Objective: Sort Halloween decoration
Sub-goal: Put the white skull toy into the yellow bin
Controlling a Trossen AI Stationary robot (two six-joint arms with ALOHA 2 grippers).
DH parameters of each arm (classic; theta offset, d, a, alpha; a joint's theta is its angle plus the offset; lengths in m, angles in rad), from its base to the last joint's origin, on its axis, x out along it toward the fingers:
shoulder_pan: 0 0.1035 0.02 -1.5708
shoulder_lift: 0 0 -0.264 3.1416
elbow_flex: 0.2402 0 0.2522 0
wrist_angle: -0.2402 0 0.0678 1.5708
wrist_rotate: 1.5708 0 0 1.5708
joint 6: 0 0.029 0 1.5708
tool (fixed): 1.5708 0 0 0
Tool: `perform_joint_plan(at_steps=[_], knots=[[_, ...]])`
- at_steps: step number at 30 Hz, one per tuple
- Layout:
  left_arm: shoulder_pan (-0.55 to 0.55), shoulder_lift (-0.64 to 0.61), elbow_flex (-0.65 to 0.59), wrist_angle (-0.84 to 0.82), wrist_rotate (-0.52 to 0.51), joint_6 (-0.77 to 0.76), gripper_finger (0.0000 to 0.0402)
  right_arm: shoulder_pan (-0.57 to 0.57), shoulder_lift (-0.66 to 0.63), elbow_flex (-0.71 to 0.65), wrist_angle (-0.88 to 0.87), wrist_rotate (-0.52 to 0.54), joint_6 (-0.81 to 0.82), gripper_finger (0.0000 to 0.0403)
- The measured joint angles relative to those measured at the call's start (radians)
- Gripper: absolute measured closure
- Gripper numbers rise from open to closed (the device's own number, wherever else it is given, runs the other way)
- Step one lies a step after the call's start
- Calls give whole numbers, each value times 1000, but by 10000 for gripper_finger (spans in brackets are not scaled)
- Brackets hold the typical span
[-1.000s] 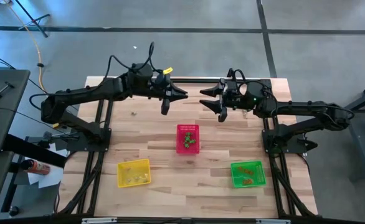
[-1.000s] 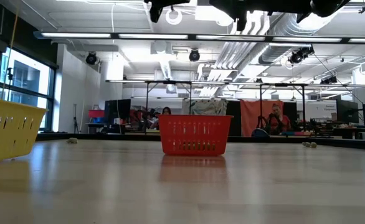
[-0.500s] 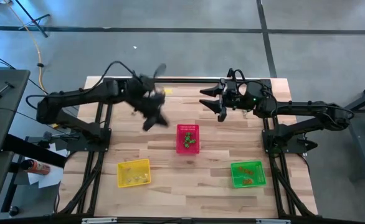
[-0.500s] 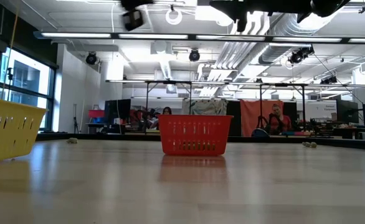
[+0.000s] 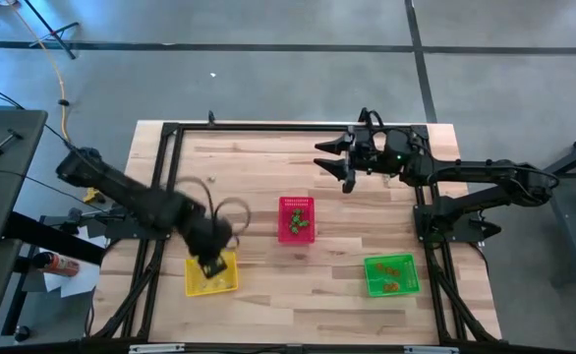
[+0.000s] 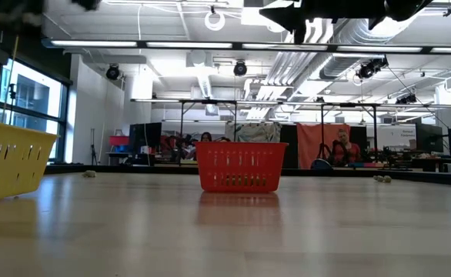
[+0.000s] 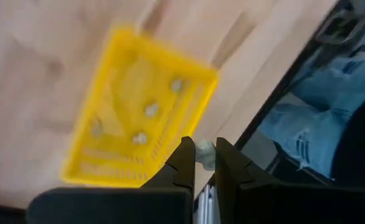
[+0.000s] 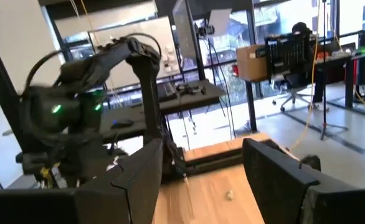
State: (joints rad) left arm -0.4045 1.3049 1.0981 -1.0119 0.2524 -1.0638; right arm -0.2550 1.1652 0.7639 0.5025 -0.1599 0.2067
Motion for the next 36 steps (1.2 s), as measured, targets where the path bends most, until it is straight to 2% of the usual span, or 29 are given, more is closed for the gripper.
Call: perform_joint_plan(at_steps=[4,8,13,16,26,31,33,36], knots=[[-113,21,-153,149,0,-205,392,0,0,0,-55,0,-6,187],[-146,42,-278,252,-3,-342,388,0,0,0,-79,1,-6,187],[-143,40,-369,386,-95,-383,366,-6,0,0,-81,1,-7,187],[-138,40,-384,412,-102,-383,349,-7,0,0,-94,1,-5,187],[-103,37,-385,413,-72,-294,285,-7,0,0,-102,1,-6,187],[-51,-23,-363,410,-52,-185,258,-7,0,0,-96,1,-6,187],[-4,-75,-341,415,-72,-114,252,-7,0,0,-85,1,-6,187],[88,-163,-296,418,-175,40,248,-7,0,0,-68,1,-6,187]])
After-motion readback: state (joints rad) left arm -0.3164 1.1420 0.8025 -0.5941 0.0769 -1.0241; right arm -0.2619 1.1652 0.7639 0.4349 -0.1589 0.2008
